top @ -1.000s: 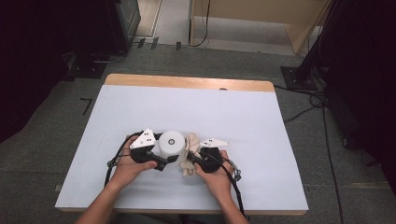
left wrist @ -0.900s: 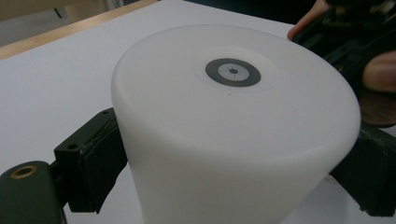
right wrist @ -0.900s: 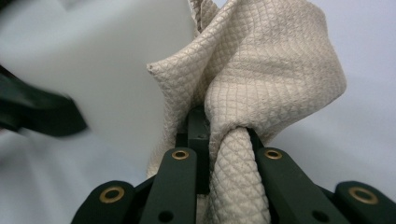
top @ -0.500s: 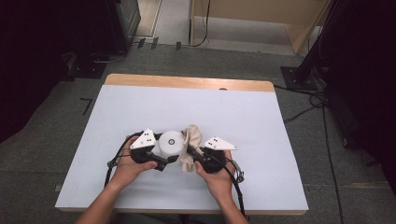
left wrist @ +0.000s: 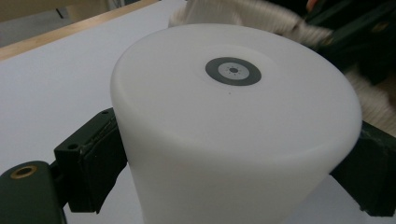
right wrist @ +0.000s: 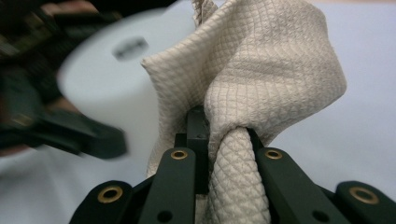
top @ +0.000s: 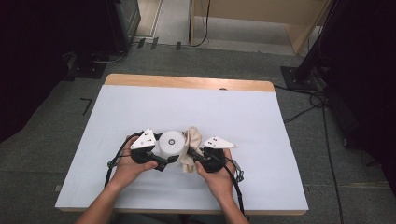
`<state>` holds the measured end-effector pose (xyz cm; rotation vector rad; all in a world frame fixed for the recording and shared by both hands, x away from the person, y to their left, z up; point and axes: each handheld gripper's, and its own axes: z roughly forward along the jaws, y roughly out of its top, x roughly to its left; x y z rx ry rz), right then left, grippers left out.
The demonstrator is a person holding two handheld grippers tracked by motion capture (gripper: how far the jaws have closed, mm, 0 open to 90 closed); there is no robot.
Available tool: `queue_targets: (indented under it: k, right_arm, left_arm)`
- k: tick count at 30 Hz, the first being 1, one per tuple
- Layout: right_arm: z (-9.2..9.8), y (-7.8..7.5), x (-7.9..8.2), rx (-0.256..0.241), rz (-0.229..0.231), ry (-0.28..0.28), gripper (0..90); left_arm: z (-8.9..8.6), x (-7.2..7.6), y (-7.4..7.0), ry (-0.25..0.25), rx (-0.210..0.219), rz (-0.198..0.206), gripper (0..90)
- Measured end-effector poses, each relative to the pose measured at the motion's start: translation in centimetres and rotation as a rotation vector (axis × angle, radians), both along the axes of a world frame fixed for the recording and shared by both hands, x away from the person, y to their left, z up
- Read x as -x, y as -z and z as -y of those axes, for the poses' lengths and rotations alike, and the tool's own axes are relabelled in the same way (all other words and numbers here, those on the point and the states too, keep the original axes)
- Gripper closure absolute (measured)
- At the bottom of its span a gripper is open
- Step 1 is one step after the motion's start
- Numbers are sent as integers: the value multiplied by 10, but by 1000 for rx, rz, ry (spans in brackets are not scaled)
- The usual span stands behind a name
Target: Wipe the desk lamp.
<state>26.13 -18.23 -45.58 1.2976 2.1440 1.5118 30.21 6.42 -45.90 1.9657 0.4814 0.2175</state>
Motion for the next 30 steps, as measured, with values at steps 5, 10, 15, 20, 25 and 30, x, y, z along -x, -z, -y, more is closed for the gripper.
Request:
queue_targets:
  k: [5, 10, 15, 20, 25, 30]
  right_arm:
    - [2, -21, 6, -17, 57, -5, 826]
    - [-1, 0, 0, 20, -6, 2, 827]
    - [-4, 29, -10, 62, -146, -5, 825]
    - [-2, 35, -14, 51, -202, -21, 825]
    - [-1, 36, -15, 52, -198, -25, 822]
    - [1, 34, -14, 46, -191, -29, 819]
  left_arm:
    - [1, 1, 0, -1, -5, 4, 76]
    - [0, 0, 0, 0, -2, 1, 76]
    - [1, 0, 1, 0, 3, -3, 74]
    - [1, 0, 1, -3, 3, -5, 73]
    - [2, 4, 0, -27, -6, 12, 76]
    - [5, 10, -1, -77, -15, 22, 55]
